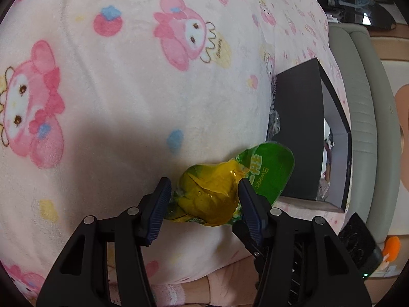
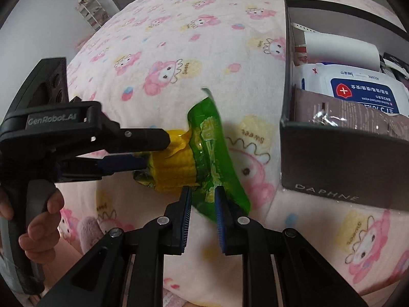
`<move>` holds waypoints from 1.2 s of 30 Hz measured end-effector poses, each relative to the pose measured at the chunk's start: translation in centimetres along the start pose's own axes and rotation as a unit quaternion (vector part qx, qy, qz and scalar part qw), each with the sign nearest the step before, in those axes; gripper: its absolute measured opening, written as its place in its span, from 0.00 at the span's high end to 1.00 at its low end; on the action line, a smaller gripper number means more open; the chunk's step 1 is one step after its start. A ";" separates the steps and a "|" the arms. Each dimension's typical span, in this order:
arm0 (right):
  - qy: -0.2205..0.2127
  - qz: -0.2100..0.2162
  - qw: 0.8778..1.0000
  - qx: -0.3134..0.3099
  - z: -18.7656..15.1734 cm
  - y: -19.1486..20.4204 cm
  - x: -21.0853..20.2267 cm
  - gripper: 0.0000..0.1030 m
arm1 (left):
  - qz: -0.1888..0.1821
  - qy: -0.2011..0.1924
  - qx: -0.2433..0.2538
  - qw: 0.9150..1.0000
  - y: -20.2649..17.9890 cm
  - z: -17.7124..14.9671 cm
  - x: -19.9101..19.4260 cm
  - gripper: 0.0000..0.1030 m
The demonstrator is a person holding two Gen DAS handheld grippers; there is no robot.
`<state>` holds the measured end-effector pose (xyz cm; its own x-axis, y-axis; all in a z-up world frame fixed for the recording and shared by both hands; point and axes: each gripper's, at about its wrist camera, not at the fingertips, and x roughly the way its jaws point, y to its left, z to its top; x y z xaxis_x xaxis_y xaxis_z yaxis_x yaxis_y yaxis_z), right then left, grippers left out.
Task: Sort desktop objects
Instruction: 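Close the left tool on the corn packet and lift it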
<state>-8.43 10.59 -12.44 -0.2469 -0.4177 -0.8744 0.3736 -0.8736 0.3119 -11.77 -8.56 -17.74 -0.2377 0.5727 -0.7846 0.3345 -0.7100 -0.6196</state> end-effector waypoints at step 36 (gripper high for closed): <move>0.022 0.026 0.997 -0.070 -2.0 2.2 -1.8 0.90 | -0.023 0.009 -0.013 1.000 0.5 0.7 -0.1 0.44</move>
<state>-5.33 9.90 -10.93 -0.1850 -0.4480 -0.8747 0.5072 -0.8059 0.3054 -12.18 -9.28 -18.01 -0.2366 0.6118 -0.7548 0.3474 -0.6722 -0.6538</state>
